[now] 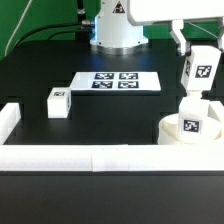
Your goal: Assemble stool
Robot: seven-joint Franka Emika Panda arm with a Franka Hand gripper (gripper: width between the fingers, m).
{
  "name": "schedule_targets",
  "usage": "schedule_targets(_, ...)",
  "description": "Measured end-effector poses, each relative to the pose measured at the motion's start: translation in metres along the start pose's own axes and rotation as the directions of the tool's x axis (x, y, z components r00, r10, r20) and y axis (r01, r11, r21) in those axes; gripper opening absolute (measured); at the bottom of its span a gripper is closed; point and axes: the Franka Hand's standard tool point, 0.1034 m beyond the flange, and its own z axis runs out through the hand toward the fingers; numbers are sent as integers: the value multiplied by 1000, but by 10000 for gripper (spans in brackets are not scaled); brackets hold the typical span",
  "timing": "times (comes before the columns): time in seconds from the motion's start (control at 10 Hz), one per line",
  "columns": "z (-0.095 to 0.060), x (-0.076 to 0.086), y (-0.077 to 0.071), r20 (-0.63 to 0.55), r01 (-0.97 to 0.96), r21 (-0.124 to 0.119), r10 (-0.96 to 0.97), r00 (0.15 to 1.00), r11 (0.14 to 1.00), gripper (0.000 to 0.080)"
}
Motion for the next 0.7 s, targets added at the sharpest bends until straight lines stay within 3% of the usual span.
schedule_targets(0.5, 6, 0, -4, 0, -1, 3, 1, 1000, 1000, 337)
schedule_targets(0.7, 14, -1, -18, -21, 17, 7, -16, 1000, 1000, 337)
